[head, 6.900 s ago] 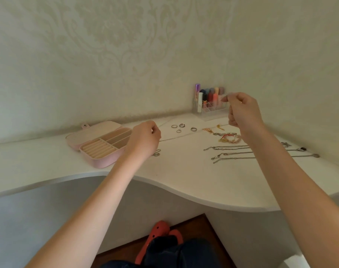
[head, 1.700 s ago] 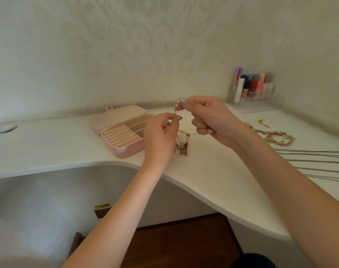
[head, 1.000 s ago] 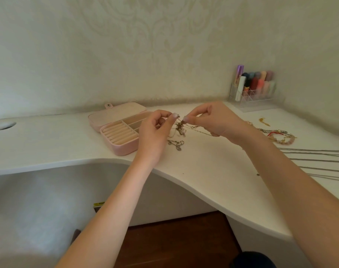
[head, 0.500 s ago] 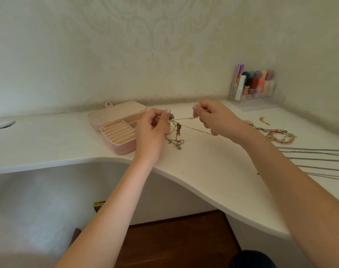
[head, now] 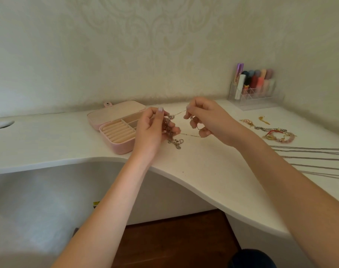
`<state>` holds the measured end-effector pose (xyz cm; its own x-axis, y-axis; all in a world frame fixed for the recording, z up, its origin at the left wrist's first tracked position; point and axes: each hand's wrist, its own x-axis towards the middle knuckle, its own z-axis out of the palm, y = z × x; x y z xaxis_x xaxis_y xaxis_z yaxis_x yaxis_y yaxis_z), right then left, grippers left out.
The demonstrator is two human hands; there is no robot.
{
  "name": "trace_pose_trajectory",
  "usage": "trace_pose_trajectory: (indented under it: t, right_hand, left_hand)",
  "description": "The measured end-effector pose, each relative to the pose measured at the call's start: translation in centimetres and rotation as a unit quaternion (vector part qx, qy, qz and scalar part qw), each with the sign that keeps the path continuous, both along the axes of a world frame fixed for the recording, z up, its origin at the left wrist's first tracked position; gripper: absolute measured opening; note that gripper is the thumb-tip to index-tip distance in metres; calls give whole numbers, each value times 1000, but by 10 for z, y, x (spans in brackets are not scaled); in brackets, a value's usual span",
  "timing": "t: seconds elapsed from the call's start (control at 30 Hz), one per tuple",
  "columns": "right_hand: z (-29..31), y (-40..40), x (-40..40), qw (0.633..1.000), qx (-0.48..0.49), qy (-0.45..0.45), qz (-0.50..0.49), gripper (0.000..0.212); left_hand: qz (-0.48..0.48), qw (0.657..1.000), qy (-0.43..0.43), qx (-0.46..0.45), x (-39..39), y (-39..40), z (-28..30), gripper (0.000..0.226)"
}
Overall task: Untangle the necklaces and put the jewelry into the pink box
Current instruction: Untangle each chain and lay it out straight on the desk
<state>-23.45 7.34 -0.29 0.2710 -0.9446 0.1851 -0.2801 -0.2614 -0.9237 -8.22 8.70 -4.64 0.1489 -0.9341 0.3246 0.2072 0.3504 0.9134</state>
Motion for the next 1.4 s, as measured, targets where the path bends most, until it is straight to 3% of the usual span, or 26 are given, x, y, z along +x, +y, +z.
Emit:
trace_pose_trajectory:
  t: [0.1,0.17,0.33,0.43,0.8,0.97,1.17,1.27,1.4]
  right_hand:
    - [4,-1,1,986,89,-142,26,21]
    - [7,-1,0,977,117,-174,48,22]
    - [4,2,0,991,109,-65,52,13]
    - [1,3,1,996,68,0,61,23]
    - [6,11,-1,996,34,20,81,9]
    - [8,3,-8,999,22,8,42,8]
    - [4,-2,-9,1000,-1,-9,-19,12]
    - [4,-2,-7,999,-5,-12,-29,13]
    - [4,-3,-5,999,-10,-21,-48,13]
  left_hand:
    - [13,1000,-24,9,-1,2,3,20]
    - [19,999,-33,10,-2,2,4,20]
    - [37,998,-38,19,-2,2,2,21]
    - [31,998,-40,21,-1,2,2,22]
    - [67,997,-45,-15,-2,0,-2,20]
    - [84,996,-35,-20,1,-6,-6,17]
    - [-14,1000,-6,0,2,-4,-2,12]
    - [-97,994,32,31,0,-2,1,20]
    - [-119,991,-52,28,1,-2,0,24]
